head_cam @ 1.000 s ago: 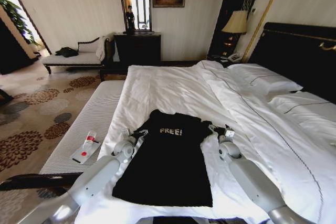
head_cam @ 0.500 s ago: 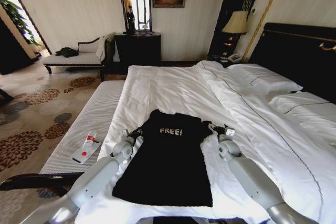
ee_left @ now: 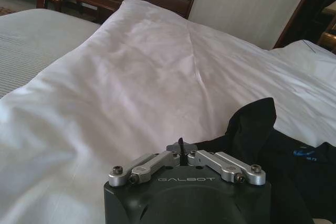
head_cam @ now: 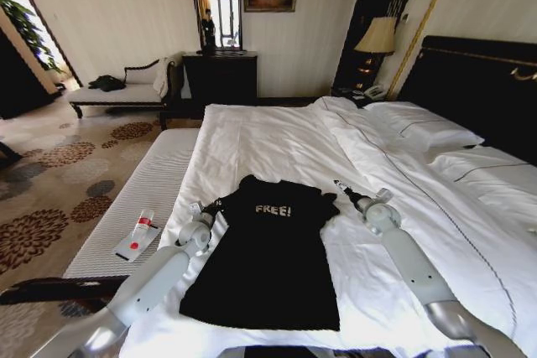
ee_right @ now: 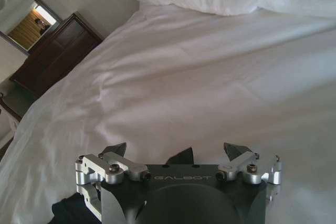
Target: Fold the clothes on the bed.
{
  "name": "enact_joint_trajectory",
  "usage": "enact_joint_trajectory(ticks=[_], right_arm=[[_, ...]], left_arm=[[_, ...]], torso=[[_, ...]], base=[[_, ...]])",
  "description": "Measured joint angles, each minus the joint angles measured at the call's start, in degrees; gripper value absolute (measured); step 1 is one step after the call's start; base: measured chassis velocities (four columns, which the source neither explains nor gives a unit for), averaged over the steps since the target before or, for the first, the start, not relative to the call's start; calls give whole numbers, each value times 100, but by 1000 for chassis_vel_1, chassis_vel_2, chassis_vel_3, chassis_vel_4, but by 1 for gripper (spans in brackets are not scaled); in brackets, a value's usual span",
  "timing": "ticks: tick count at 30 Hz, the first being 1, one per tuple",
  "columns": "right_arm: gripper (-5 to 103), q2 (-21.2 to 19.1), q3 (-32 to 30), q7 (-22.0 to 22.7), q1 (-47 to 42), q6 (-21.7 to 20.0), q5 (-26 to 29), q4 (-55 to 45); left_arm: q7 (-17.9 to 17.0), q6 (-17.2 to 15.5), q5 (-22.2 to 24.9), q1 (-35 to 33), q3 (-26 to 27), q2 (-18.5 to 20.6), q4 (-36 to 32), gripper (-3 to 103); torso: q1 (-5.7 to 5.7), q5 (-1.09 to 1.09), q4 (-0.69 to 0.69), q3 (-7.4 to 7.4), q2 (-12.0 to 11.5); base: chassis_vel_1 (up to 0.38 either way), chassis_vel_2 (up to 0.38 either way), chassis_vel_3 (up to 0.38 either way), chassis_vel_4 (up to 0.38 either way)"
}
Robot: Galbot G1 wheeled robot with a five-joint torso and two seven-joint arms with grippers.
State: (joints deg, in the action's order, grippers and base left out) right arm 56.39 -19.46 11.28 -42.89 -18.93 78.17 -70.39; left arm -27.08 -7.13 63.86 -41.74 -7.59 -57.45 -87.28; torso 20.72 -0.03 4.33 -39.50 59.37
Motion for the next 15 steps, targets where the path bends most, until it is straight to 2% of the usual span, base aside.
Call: enact_joint_trajectory(ticks=[6,9,12,14,15], right_arm=[[103,154,56,-81,167,-43,-15,358],[89,222,108,-120,347,-47,-14,691],[84,237,114,-115,399,-56,19,803],[73,255,115,-93,430,-74,84,890],[73,255,115,-93,430,-74,84,890]], left_arm=[[-29,1,25,95,-61,-8,62,1],[-36,1,47,144,-105,1,96,1],[-39,1,52,163,-128,5,114,1],[-43,1,69,190,-143,5,132,1],[-43,1,69,190,-143,5,132,1]], torso=[[0,-1,0,0,0],[0,0,-1,0,0],[0,-1,-1,0,0],[0,-1,1,0,0],[0,-1,1,0,0]], base=[[0,0,0,0],[0,0,0,0],[0,0,0,0],[0,0,0,0],[0,0,0,0]])
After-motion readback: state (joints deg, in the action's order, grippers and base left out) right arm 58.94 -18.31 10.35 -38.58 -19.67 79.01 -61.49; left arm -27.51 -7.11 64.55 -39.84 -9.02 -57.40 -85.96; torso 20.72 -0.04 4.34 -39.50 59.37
